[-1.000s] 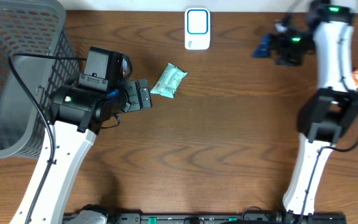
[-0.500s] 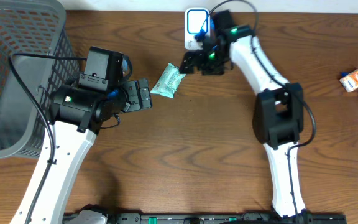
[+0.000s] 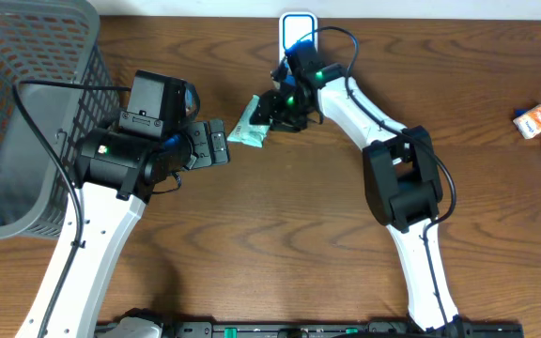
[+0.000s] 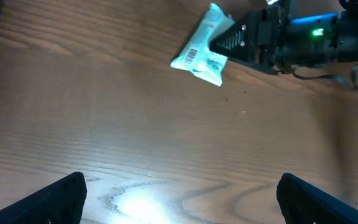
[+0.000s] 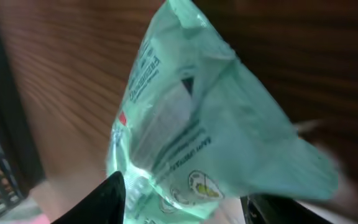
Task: Scan the item barcode
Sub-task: 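Move the right gripper left to the green wipes pack and grasp it, then lift the green wipes pack toward the scanner with the right gripper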
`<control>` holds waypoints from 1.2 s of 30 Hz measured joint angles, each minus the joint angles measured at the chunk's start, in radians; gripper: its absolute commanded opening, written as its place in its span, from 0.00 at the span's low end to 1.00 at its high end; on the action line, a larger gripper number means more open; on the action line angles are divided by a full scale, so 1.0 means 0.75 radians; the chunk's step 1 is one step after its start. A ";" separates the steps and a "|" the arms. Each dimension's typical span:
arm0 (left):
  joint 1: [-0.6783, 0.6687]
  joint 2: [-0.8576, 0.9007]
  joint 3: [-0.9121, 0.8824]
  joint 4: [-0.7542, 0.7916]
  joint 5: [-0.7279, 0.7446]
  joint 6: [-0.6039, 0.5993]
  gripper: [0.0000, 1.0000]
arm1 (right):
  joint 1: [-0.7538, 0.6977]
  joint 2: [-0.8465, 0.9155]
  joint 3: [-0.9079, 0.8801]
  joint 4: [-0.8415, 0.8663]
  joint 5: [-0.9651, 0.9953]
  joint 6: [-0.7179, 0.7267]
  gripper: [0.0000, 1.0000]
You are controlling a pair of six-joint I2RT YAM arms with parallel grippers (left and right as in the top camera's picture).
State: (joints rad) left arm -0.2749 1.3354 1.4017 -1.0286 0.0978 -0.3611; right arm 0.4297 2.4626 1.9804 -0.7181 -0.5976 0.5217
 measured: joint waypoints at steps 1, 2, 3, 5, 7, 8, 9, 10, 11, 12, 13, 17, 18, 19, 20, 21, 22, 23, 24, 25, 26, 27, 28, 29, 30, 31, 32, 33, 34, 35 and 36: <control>0.000 0.000 0.000 -0.001 0.000 0.000 0.98 | 0.005 -0.005 -0.019 0.039 -0.010 0.018 0.53; 0.000 0.000 0.000 -0.001 0.000 0.000 0.98 | 0.009 -0.010 -0.039 0.074 -0.019 0.033 0.49; 0.000 0.000 0.000 -0.001 0.000 0.000 0.98 | 0.011 -0.014 -0.054 0.099 -0.022 0.045 0.42; 0.000 0.000 0.000 0.000 0.000 0.000 0.98 | 0.014 -0.017 -0.085 0.145 -0.027 0.064 0.11; 0.000 0.000 0.000 -0.001 0.000 -0.001 0.98 | 0.014 -0.017 -0.116 0.169 -0.035 0.075 0.01; 0.000 0.000 0.000 0.000 0.000 0.000 0.98 | 0.015 -0.017 -0.129 0.165 -0.026 0.084 0.01; 0.000 0.000 0.000 -0.001 0.000 0.000 0.98 | 0.015 -0.017 -0.138 0.162 -0.028 0.083 0.01; 0.000 0.000 0.000 -0.001 0.000 0.000 0.98 | 0.015 -0.017 -0.141 0.161 -0.027 0.083 0.01; 0.000 0.000 0.000 0.000 0.000 0.000 0.98 | 0.015 -0.017 -0.141 0.161 -0.026 0.082 0.01; 0.000 0.000 0.000 -0.001 0.000 0.000 0.98 | 0.015 -0.017 -0.141 0.160 -0.026 0.079 0.01; 0.000 0.000 0.000 -0.001 0.000 0.000 0.98 | 0.014 -0.017 -0.140 0.156 -0.026 0.073 0.01; 0.000 0.000 0.000 -0.001 0.000 0.000 0.98 | -0.001 -0.029 -0.141 0.096 -0.015 0.024 0.01; 0.000 0.000 0.000 -0.001 0.000 0.000 0.98 | -0.004 -0.039 -0.141 0.057 0.008 0.015 0.01; 0.000 0.000 0.000 -0.001 0.000 0.000 0.98 | -0.008 -0.053 -0.144 0.018 0.045 0.006 0.01; 0.000 0.000 0.000 -0.001 0.000 0.000 0.98 | -0.013 -0.069 -0.148 -0.019 0.092 -0.007 0.01; 0.000 0.000 0.000 -0.001 0.000 0.000 0.98 | -0.019 -0.086 -0.151 -0.062 0.142 -0.020 0.01; 0.000 0.000 0.000 -0.001 0.000 0.000 0.98 | -0.027 -0.109 -0.156 -0.112 0.218 -0.035 0.01; 0.000 0.000 0.000 -0.001 0.000 0.000 0.98 | -0.034 -0.131 -0.160 -0.158 0.291 -0.045 0.01; 0.000 0.000 0.000 -0.001 0.000 0.000 0.98 | -0.043 -0.160 -0.167 -0.205 0.378 -0.055 0.01; 0.000 0.000 0.000 -0.001 0.000 0.000 0.98 | -0.049 -0.181 -0.168 -0.239 0.443 -0.060 0.01; 0.000 0.000 0.000 -0.001 0.000 0.000 0.98 | -0.054 -0.213 -0.171 -0.272 0.523 -0.067 0.01; 0.000 0.000 0.000 -0.001 0.000 0.000 0.98 | -0.061 -0.247 -0.173 -0.291 0.593 -0.074 0.01; 0.000 0.000 0.000 0.000 0.000 -0.001 0.98 | -0.065 -0.283 -0.173 -0.302 0.647 -0.078 0.14; 0.000 0.000 0.000 -0.001 0.000 0.000 0.98 | -0.066 -0.309 -0.173 -0.299 0.672 -0.080 0.38; 0.000 0.000 0.000 -0.001 0.000 0.000 0.98 | -0.066 -0.345 -0.173 -0.284 0.683 -0.085 0.70; 0.000 0.000 0.000 -0.001 0.000 0.000 0.98 | -0.064 -0.384 -0.173 -0.248 0.677 -0.087 0.75; 0.000 0.000 0.000 0.000 0.000 0.000 0.98 | -0.061 -0.404 -0.173 -0.214 0.655 -0.091 0.78; 0.000 0.000 0.000 -0.001 0.000 0.000 0.98 | -0.058 -0.410 -0.173 -0.184 0.631 -0.092 0.80; 0.000 0.000 0.000 0.000 0.000 0.000 0.98 | -0.054 -0.412 -0.172 -0.146 0.602 -0.092 0.83; 0.000 0.000 0.000 -0.001 0.000 0.000 0.98 | -0.048 -0.411 -0.172 -0.110 0.564 -0.097 0.84; 0.000 0.000 0.000 0.000 0.000 0.000 0.98 | -0.039 -0.404 -0.172 -0.077 0.525 -0.087 0.84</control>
State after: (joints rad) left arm -0.2749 1.3354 1.4017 -1.0286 0.0978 -0.3611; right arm 0.4007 2.1597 1.8511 -0.7757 -0.2039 0.4561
